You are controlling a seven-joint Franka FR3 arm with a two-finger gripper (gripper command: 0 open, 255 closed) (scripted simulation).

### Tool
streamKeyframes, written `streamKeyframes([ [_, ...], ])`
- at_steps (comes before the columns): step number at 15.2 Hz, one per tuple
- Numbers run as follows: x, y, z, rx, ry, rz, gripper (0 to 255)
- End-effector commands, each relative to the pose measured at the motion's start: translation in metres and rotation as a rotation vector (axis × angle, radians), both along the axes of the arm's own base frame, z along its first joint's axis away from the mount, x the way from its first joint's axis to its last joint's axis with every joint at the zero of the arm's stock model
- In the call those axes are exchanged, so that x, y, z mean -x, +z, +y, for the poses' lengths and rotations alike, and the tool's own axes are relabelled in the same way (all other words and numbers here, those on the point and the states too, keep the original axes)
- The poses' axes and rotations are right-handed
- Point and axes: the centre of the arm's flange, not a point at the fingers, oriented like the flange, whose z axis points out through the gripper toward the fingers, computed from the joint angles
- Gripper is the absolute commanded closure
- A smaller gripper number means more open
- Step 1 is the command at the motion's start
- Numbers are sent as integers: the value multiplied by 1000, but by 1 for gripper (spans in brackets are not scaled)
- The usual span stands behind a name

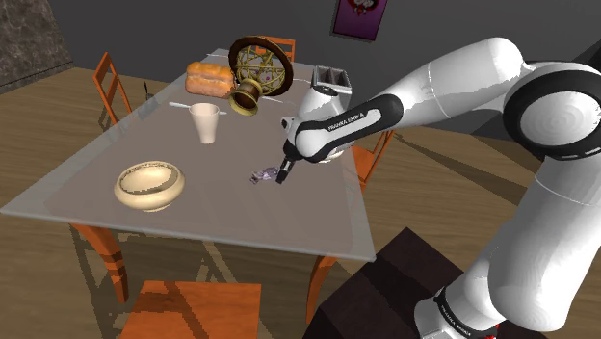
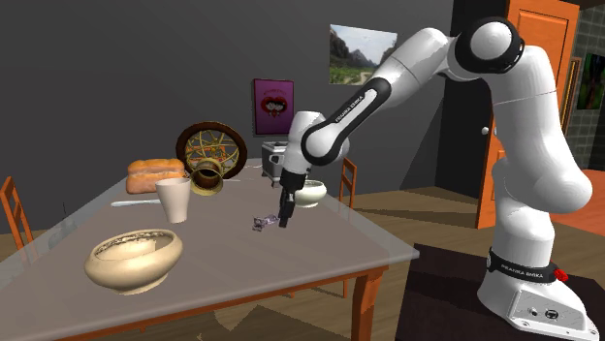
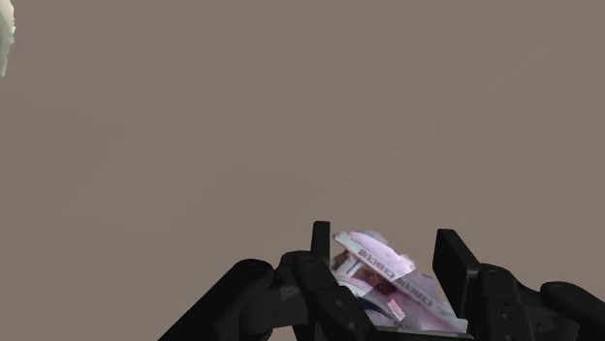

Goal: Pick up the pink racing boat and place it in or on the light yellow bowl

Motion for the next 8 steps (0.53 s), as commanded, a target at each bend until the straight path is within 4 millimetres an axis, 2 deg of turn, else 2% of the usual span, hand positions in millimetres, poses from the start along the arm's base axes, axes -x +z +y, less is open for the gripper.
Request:
streamKeyframes([
  [1,1,10,1,0,0,1,255],
  [8,1,47,1,0,0,1,255],
])
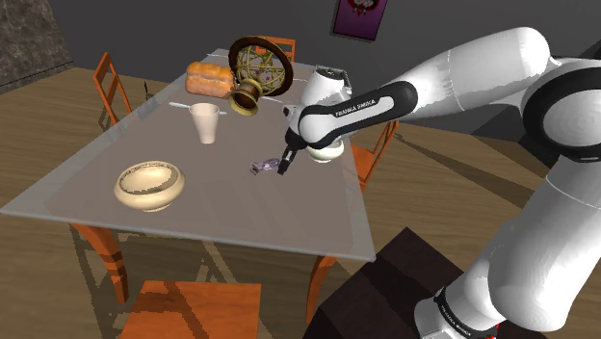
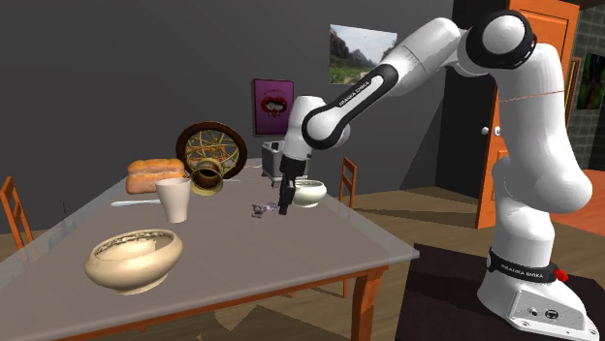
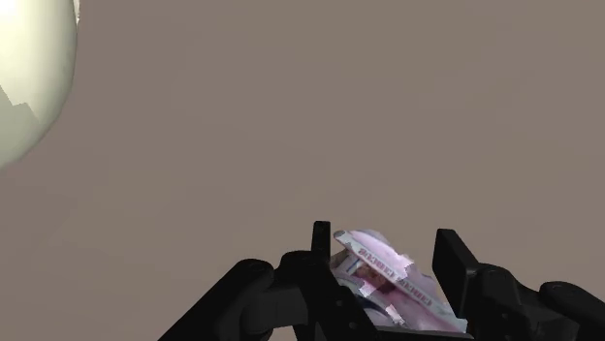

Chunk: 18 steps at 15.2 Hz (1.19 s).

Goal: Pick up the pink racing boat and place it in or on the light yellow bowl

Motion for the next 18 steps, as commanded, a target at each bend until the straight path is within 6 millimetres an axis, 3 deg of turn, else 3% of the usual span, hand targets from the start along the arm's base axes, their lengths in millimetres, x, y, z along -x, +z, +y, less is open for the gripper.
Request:
streamKeyframes([
  [1,0,11,1,0,0,0,255],
  [18,0,101,1,0,0,0,255],
])
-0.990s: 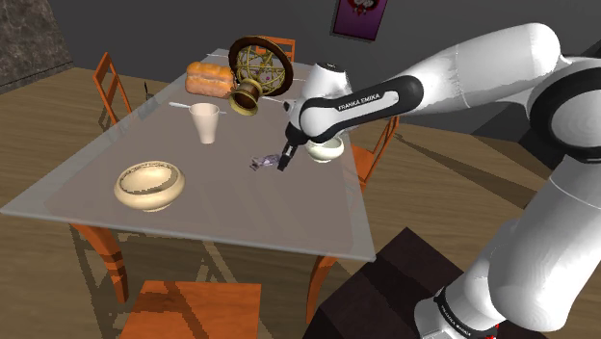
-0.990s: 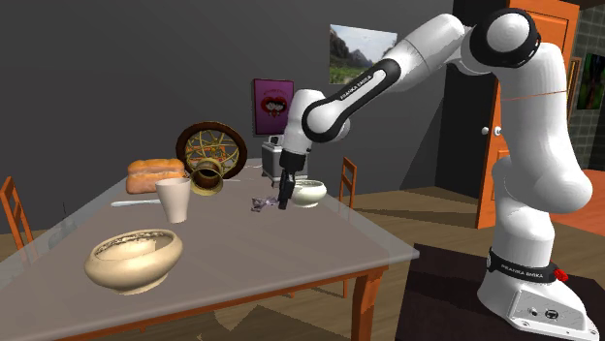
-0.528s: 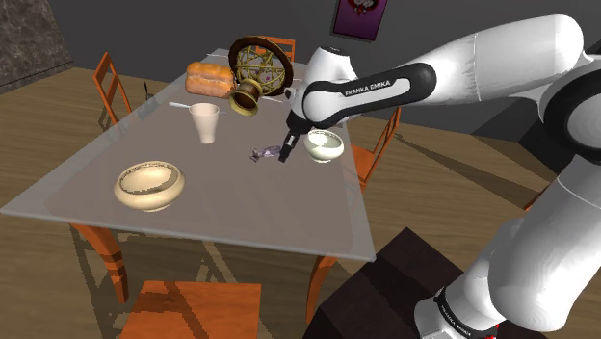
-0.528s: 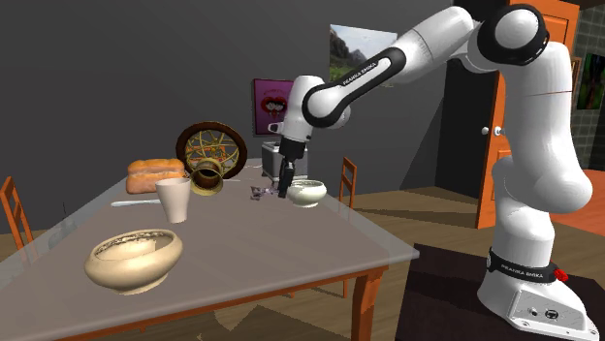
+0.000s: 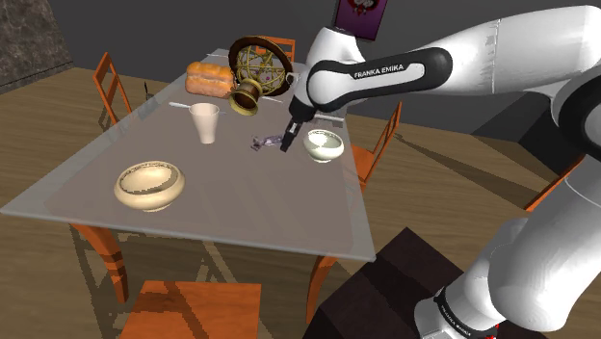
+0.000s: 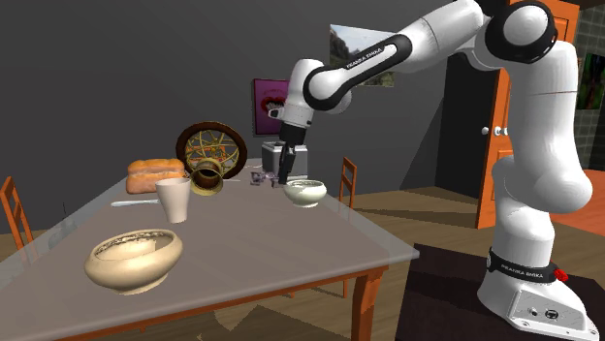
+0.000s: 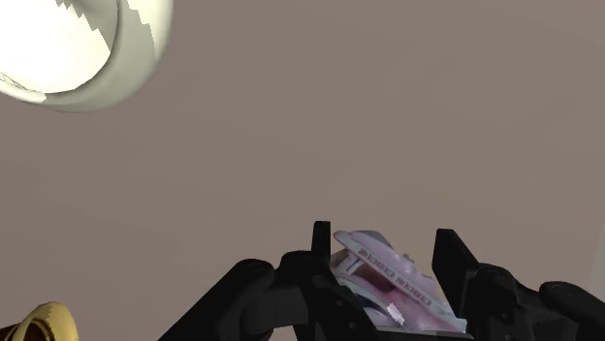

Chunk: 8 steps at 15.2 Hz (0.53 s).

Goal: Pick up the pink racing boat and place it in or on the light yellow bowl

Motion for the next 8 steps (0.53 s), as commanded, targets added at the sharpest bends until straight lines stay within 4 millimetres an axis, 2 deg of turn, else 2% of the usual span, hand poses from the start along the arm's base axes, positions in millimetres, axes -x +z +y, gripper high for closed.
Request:
streamKeyframes([
  [1,0,12,0,0,0,1,255],
  [3,0,19,0,0,0,1,255],
  [8,-6,18,-65,0,0,1,255],
])
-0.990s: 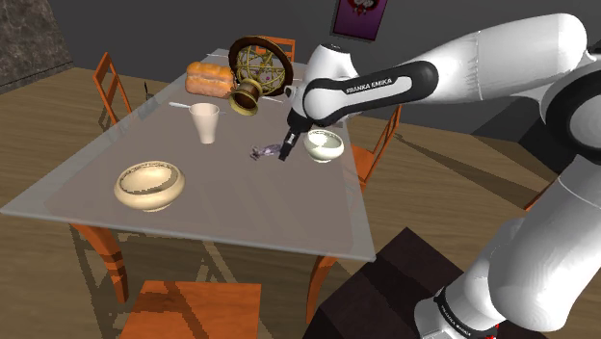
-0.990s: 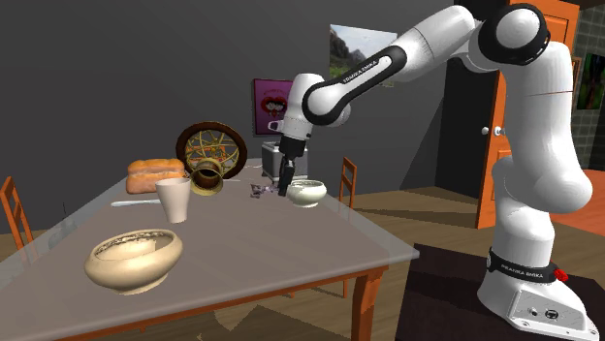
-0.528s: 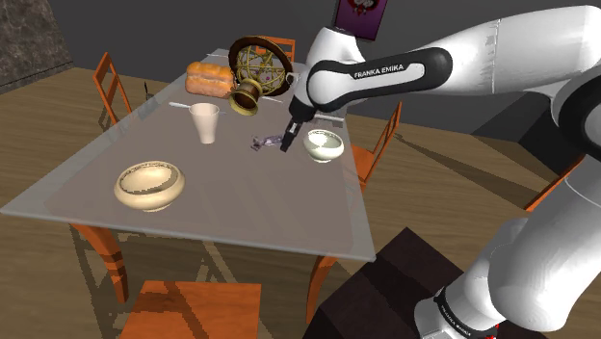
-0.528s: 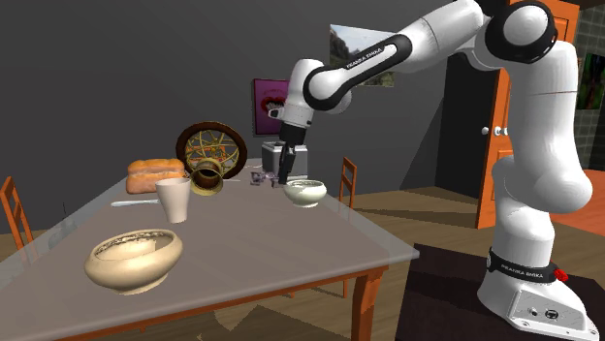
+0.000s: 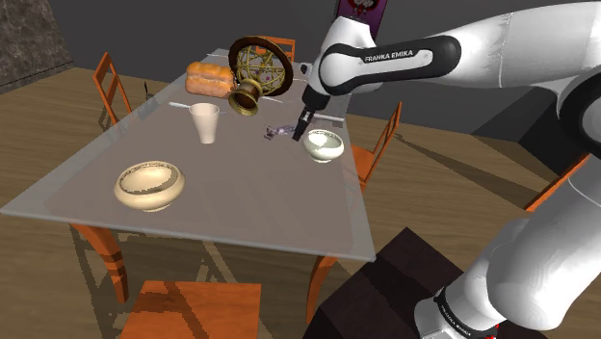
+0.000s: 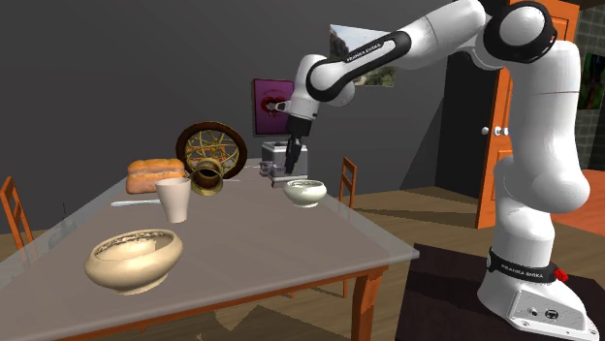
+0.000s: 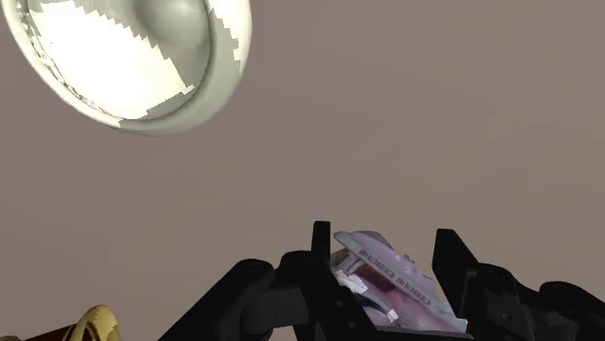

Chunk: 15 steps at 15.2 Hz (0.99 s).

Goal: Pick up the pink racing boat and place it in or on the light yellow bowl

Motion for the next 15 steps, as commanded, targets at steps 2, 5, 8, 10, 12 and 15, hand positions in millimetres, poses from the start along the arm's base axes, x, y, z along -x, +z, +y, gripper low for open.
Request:
streamKeyframes([
  [2,-2,-4,-42,0,1,0,255],
  [5,-6,-4,-82,0,1,0,255],
  [8,-9,-4,-121,0,1,0,255],
  [10,-12,-5,-148,0,1,0,255],
  [12,-14,-5,-174,0,1,0,255],
  [15,-17,-5,-213,0,1,0,255],
])
